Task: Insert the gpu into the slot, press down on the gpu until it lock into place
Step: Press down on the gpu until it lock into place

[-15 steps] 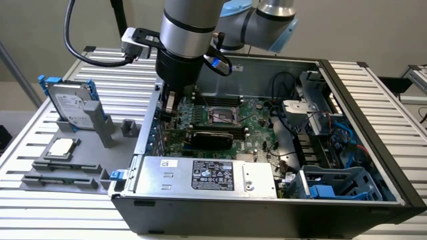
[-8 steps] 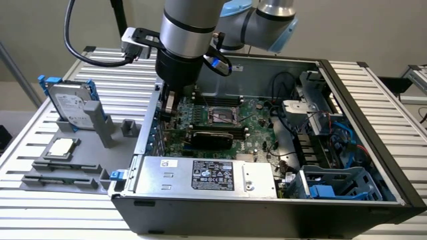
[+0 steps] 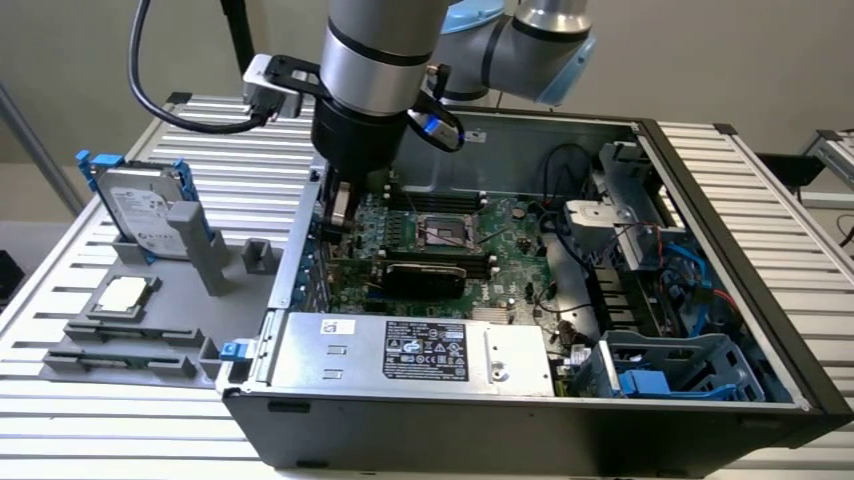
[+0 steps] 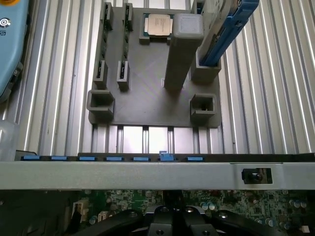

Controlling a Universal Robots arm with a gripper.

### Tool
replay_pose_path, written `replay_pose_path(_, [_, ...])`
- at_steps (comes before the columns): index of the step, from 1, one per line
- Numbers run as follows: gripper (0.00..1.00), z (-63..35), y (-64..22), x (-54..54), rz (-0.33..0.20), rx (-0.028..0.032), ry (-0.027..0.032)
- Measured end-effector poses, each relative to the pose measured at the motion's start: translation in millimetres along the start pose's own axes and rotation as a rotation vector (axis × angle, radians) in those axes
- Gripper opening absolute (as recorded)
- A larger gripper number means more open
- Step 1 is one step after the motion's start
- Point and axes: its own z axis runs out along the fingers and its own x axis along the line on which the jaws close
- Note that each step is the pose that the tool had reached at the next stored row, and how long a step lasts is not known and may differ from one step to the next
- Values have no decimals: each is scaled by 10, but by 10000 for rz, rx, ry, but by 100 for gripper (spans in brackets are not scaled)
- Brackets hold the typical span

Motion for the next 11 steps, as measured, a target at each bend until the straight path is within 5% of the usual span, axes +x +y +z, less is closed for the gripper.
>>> replay_pose_path(3, [11,-53,-23,-2,-3,28,3])
replay_pose_path(5, [11,-62,-36,-2,-6,163,1])
replay_pose_path(7, [11,-65,-49,-2,-19,460,-4])
replay_pose_path(11, [11,-69,-65,0,-49,1183,-16])
